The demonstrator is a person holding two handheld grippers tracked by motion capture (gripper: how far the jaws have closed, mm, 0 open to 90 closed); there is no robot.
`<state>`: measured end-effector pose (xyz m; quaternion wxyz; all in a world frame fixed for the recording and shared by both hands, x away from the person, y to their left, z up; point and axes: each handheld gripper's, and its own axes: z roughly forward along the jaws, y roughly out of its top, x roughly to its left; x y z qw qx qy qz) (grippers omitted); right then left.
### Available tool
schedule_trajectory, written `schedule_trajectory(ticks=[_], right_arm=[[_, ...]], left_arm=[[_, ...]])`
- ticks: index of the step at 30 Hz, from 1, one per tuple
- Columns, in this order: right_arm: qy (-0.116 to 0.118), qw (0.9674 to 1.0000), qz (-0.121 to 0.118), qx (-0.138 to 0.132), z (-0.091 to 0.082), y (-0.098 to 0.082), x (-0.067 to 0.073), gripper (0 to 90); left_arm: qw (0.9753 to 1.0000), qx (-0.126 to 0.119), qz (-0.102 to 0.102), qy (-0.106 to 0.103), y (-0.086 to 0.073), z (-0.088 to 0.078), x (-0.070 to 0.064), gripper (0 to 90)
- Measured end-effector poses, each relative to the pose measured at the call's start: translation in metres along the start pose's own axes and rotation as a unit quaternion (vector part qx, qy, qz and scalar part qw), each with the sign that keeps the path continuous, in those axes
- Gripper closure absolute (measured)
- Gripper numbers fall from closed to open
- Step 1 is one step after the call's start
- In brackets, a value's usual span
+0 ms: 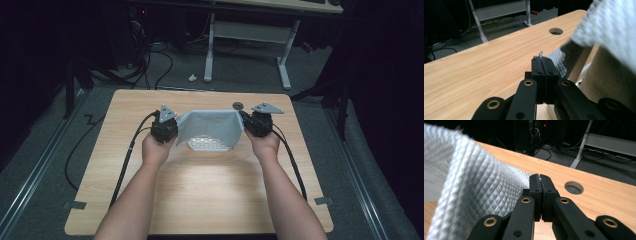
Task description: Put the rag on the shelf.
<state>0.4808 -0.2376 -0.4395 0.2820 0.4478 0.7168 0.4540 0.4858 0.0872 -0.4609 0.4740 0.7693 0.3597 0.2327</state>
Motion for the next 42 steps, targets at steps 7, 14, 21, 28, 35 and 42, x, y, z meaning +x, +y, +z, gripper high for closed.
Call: schedule_trajectory(ticks=[7, 14, 21, 28, 35, 42], right_arm=[[0.007, 0.9997, 0.023, -0.004, 0.001, -0.015, -0.002, 90.0], [0.006, 0.9996, 0.026, 0.002, 0.004, -0.025, 0.001, 89.5], [0.002, 0.9997, 0.024, 0.007, 0.006, -0.027, -0.001, 88.1], [-0.001, 0.9996, 0.028, 0.006, 0.005, -0.026, -0.002, 83.2], [-0.009, 0.9995, 0.031, 0.0, 0.001, -0.02, -0.008, 80.8], [-0.016, 0.9994, 0.03, 0.0, -0.002, -0.019, -0.012, 75.8]], left_arm=[[0.9999, 0.008, 0.004, -0.007, -0.012, 0.0, -0.003, 89.2], [0.9999, 0.007, -0.004, -0.01, -0.018, 0.0, -0.002, 88.8], [1.0, 0.002, -0.003, -0.007, -0.018, -0.002, -0.002, 86.6], [0.9998, -0.009, -0.007, 0.014, -0.017, -0.007, 0.002, 75.7], [0.9993, -0.016, -0.015, 0.03, -0.015, -0.012, 0.007, 68.7], [0.9988, -0.007, -0.029, 0.038, -0.014, -0.019, 0.015, 64.8]])
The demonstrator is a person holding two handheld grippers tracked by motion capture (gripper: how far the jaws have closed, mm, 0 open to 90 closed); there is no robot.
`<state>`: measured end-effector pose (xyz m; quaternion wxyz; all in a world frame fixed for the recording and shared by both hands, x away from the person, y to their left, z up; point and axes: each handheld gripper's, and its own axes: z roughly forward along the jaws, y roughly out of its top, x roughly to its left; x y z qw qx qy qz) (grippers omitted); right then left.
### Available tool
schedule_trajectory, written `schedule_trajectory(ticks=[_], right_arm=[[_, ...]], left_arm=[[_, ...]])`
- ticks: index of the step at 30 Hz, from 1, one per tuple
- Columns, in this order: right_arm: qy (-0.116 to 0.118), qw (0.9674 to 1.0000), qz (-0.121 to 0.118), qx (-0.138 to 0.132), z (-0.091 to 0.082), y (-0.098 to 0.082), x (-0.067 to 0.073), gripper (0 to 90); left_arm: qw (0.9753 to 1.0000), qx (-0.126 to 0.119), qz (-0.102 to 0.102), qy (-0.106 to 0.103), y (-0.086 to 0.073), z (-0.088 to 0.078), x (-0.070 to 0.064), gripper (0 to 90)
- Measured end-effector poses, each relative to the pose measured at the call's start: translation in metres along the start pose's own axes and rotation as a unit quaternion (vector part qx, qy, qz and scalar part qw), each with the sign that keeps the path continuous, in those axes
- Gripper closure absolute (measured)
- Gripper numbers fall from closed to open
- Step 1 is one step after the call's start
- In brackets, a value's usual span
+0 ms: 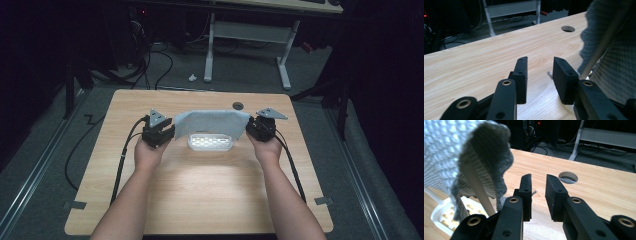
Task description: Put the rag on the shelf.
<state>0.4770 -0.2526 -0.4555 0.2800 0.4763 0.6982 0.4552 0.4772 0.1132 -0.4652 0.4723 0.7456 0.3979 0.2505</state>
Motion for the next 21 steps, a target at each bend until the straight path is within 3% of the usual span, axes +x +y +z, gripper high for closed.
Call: schedule_trajectory(ticks=[6, 15, 21], right_arm=[[-0.008, 1.0, 0.002, -0.001, -0.001, 0.001, -0.003, 70.5], [-0.026, 0.9997, 0.0, 0.002, -0.005, 0.002, -0.008, 50.8], [-0.029, 0.9996, -0.004, 0.006, -0.019, -0.001, -0.014, 47.5]], left_arm=[[0.9999, -0.004, -0.006, 0.007, 0.002, -0.006, 0.006, 61.7], [0.9997, -0.002, -0.016, 0.019, 0.0, -0.012, 0.015, 50.1], [0.9991, -0.007, -0.029, 0.03, -0.009, -0.028, 0.025, 45.6]])
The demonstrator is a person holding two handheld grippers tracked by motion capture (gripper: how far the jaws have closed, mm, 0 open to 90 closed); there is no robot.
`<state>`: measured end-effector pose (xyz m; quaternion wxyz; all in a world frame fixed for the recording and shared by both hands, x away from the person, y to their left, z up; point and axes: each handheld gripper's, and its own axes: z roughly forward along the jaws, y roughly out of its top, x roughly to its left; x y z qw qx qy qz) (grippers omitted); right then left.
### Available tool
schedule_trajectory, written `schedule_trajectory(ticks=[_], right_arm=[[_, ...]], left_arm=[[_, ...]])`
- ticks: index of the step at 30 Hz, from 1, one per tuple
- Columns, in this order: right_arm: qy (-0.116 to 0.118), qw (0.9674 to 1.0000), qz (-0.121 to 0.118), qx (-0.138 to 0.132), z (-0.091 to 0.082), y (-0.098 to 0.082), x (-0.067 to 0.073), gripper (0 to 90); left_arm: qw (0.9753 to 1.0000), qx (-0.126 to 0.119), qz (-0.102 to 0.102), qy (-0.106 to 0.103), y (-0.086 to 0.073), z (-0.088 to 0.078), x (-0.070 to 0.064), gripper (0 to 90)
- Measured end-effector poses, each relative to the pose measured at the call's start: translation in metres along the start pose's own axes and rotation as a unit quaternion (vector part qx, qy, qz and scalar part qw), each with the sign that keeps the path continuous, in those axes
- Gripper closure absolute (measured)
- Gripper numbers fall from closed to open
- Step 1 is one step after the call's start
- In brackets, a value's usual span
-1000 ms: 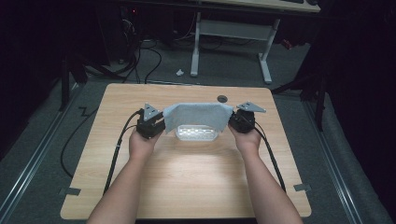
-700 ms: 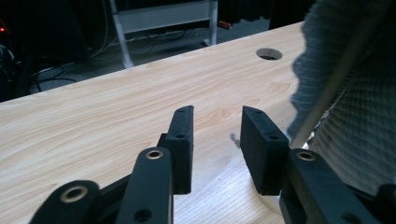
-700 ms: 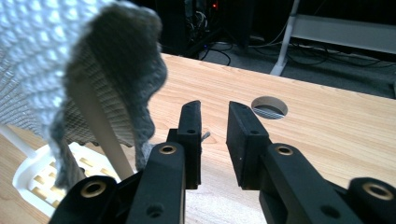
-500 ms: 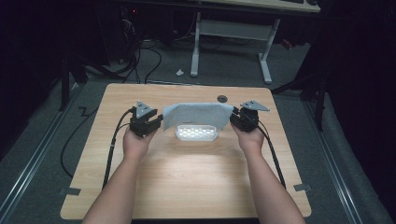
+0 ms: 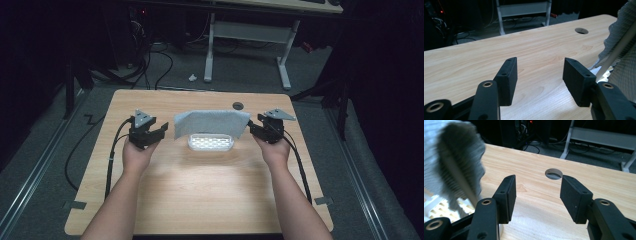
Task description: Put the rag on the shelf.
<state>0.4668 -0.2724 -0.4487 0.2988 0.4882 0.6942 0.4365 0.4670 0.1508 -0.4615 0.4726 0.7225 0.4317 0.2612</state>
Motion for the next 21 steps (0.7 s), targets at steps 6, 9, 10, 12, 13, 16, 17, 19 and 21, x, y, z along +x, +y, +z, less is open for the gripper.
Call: schedule_trajectory(ticks=[6, 9, 10, 12, 13, 16, 17, 19, 21], right_arm=[[-0.004, 0.9994, -0.034, -0.003, -0.02, -0.012, 0.003, 46.5], [0.001, 0.9988, -0.049, 0.004, -0.032, -0.017, 0.009, 45.5], [0.004, 0.9985, -0.054, -0.004, -0.039, -0.02, 0.012, 45.7], [0.007, 0.9982, -0.059, -0.011, -0.048, -0.024, 0.017, 45.9], [0.006, 0.9977, -0.066, -0.015, -0.055, -0.028, 0.021, 47.8], [0.021, 0.9974, -0.067, -0.018, -0.072, -0.037, 0.03, 49.1], [0.024, 0.9975, -0.063, -0.019, -0.079, -0.041, 0.034, 48.9], [0.03, 0.9973, -0.065, -0.018, -0.092, -0.051, 0.043, 48.6], [0.033, 0.9969, -0.071, -0.006, -0.105, -0.064, 0.054, 48.3]], left_arm=[[1.0, 0.007, 0.0, 0.001, -0.019, -0.024, 0.002, 44.4], [0.9999, 0.012, -0.002, -0.01, -0.034, -0.038, -0.004, 43.5], [0.9998, 0.011, -0.007, -0.015, -0.038, -0.042, -0.006, 43.4], [0.9993, 0.008, -0.016, -0.034, -0.049, -0.053, -0.015, 43.4], [0.9992, 0.01, -0.013, -0.037, -0.052, -0.057, -0.019, 43.2], [0.9981, 0.016, -0.008, -0.059, -0.063, -0.074, -0.035, 42.4], [0.9976, 0.021, -0.007, -0.066, -0.065, -0.079, -0.041, 42.4], [0.9958, 0.039, -0.009, -0.082, -0.071, -0.09, -0.055, 42.1], [0.9939, 0.055, -0.006, -0.095, -0.077, -0.099, -0.074, 42.0]])
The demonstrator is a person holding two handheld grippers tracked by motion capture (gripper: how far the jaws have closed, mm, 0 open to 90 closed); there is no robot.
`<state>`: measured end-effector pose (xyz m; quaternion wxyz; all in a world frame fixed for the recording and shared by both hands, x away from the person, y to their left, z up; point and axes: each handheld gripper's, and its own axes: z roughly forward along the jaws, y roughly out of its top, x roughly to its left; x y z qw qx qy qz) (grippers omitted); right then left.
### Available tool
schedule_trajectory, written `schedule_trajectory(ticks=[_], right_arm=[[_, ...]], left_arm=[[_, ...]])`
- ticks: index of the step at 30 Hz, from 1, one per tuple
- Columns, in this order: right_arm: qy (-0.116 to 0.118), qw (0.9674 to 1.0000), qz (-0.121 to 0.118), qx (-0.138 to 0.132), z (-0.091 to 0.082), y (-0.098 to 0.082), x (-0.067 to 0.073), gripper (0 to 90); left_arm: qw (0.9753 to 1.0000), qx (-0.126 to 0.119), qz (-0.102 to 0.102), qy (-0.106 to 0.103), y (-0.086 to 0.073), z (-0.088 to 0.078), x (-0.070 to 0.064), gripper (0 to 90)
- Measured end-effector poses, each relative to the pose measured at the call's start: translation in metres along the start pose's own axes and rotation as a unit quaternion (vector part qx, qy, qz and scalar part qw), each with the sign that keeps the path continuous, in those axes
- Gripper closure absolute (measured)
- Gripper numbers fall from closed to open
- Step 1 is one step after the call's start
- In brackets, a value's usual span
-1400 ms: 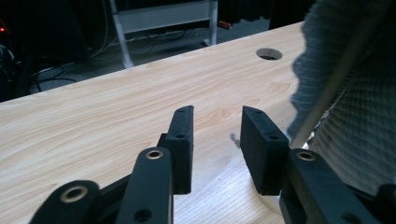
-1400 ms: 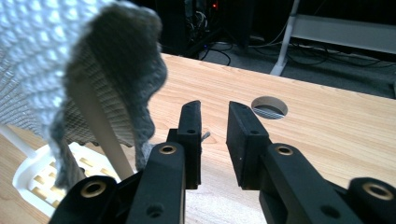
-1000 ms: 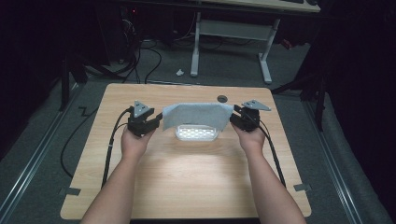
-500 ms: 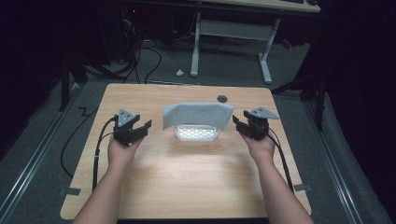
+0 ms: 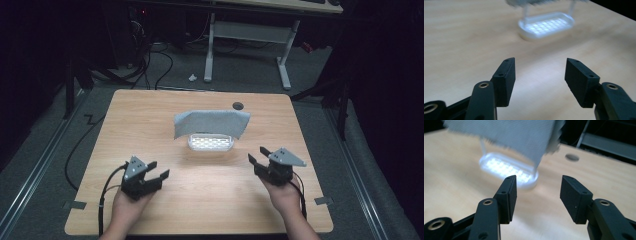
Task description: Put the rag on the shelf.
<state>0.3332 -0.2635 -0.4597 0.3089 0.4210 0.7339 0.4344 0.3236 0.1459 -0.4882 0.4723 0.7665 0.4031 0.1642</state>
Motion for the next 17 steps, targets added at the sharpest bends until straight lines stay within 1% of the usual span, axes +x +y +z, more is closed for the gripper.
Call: schedule_trajectory(ticks=[1, 2, 3, 4, 5, 6, 7, 8, 9, 10, 11, 12, 13, 14, 15, 17], right_arm=[[-0.002, 1.0, -0.004, 0.005, -0.004, -0.005, 0.005, 48.3], [-0.003, 0.9999, -0.008, 0.007, -0.009, -0.012, 0.012, 48.4], [-0.005, 0.9999, 0.0, 0.01, -0.016, -0.025, 0.021, 47.7], [-0.007, 0.9999, 0.001, 0.009, -0.02, -0.035, 0.025, 48.1], [-0.01, 0.9999, -0.001, 0.007, -0.022, -0.045, 0.029, 51.4], [-0.008, 0.9993, -0.015, 0.032, -0.022, -0.056, 0.034, 49.2], [0.002, 0.998, -0.031, 0.055, -0.019, -0.056, 0.034, 45.5], [-0.002, 0.9977, -0.043, 0.053, -0.019, -0.056, 0.034, 46.0], [-0.007, 0.9982, -0.042, 0.043, -0.018, -0.058, 0.032, 46.1], [-0.005, 0.9987, -0.022, 0.046, -0.016, -0.058, 0.029, 45.7], [0.002, 0.9986, 0.005, 0.052, -0.013, -0.059, 0.026, 45.4], [0.005, 0.9983, 0.019, 0.055, -0.01, -0.06, 0.025, 45.1], [0.006, 0.9984, 0.015, 0.054, -0.009, -0.059, 0.026, 44.6], [0.007, 0.9986, 0.002, 0.052, -0.008, -0.059, 0.028, 44.0], [0.007, 0.9985, -0.007, 0.053, -0.008, -0.059, 0.029, 43.8], [0.012, 0.9984, -0.008, 0.055, -0.008, -0.06, 0.03, 43.6]], left_arm=[[0.9999, 0.009, 0.005, -0.009, -0.005, -0.001, -0.011, 41.8], [0.9995, 0.01, 0.028, -0.012, -0.016, -0.003, -0.029, 41.7], [0.9992, 0.008, 0.037, -0.013, -0.023, -0.003, -0.037, 41.9], [0.9986, 0.008, 0.049, -0.014, -0.03, -0.003, -0.043, 43.8], [0.9963, 0.035, 0.076, -0.019, -0.034, 0.0, -0.053, 46.2], [0.9925, 0.055, 0.108, -0.018, -0.034, 0.003, -0.058, 43.5], [0.9906, 0.056, 0.124, -0.01, -0.034, 0.004, -0.06, 42.9], [0.9907, 0.05, 0.126, -0.005, -0.034, 0.004, -0.06, 42.9], [0.9926, 0.049, 0.111, -0.005, -0.034, 0.006, -0.056, 43.1], [0.9945, 0.049, 0.092, -0.012, -0.033, 0.008, -0.053, 43.0], [0.9956, 0.045, 0.08, -0.017, -0.032, 0.009, -0.05, 42.9], [0.996, 0.043, 0.076, -0.017, -0.031, 0.01, -0.047, 42.8], [0.996, 0.043, 0.077, -0.014, -0.031, 0.01, -0.046, 42.5], [0.9959, 0.042, 0.079, -0.011, -0.031, 0.01, -0.044, 42.0], [0.9962, 0.041, 0.076, -0.011, -0.032, 0.01, -0.043, 41.8], [0.9968, 0.041, 0.067, -0.012, -0.033, 0.01, -0.039, 41.8]])
